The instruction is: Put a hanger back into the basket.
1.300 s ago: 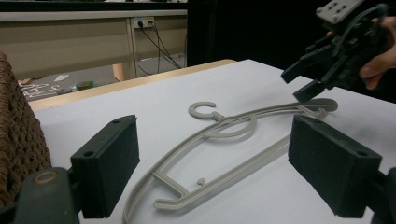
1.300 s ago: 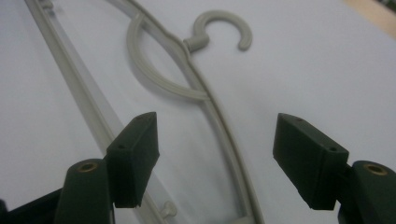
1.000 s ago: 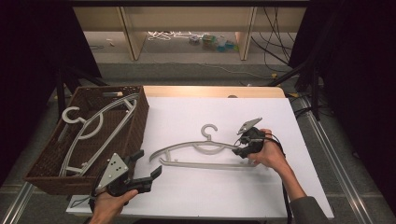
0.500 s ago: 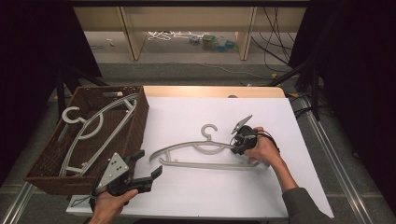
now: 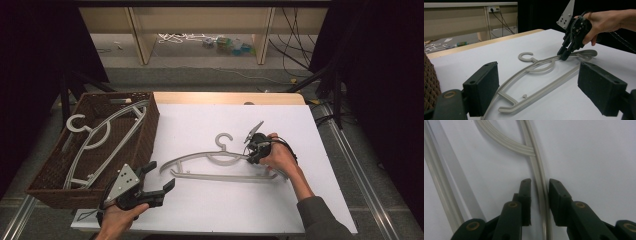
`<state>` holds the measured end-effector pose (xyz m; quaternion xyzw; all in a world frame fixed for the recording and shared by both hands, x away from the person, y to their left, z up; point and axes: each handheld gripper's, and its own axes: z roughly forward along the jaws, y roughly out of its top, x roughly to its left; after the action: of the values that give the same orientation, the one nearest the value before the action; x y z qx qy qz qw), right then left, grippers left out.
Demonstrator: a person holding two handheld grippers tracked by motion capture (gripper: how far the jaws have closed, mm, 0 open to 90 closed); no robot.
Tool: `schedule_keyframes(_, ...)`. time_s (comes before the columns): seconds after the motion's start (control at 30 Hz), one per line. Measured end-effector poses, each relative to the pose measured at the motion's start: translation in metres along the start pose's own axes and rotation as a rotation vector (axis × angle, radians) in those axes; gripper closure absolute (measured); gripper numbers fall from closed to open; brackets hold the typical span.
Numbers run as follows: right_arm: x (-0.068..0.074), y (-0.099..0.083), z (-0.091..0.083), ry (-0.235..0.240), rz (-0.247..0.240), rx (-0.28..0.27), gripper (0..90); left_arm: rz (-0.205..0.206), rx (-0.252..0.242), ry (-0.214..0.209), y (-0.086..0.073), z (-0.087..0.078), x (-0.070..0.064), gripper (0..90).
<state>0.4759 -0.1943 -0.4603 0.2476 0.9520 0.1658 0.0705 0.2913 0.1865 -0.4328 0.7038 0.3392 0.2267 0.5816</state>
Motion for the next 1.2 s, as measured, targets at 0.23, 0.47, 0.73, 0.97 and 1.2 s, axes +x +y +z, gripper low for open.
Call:
schedule_keyframes(0.23, 0.003, 0.006, 0.000, -0.008, -0.005, 0.042, 77.9, -0.001, 0.000, 0.008, 0.000, 0.003, -0.001, 17.1)
schedule_keyframes(0.47, 0.008, 0.008, 0.000, -0.019, -0.079, 0.059, 82.3, 0.011, 0.010, 0.003, 0.000, 0.005, -0.001, 17.2)
schedule_keyframes(0.73, 0.016, 0.006, -0.005, -0.074, -0.193, 0.039, 83.0, 0.005, 0.005, 0.003, 0.001, 0.009, 0.002, 17.9)
schedule_keyframes(0.97, 0.033, 0.007, -0.024, -0.148, -0.270, -0.029, 83.0, 0.009, 0.059, 0.081, 0.010, 0.021, 0.002, 21.1)
schedule_keyframes(1.2, 0.044, 0.008, -0.038, -0.178, -0.318, -0.055, 83.0, 0.046, 0.190, 0.054, 0.016, 0.064, -0.002, 18.8)
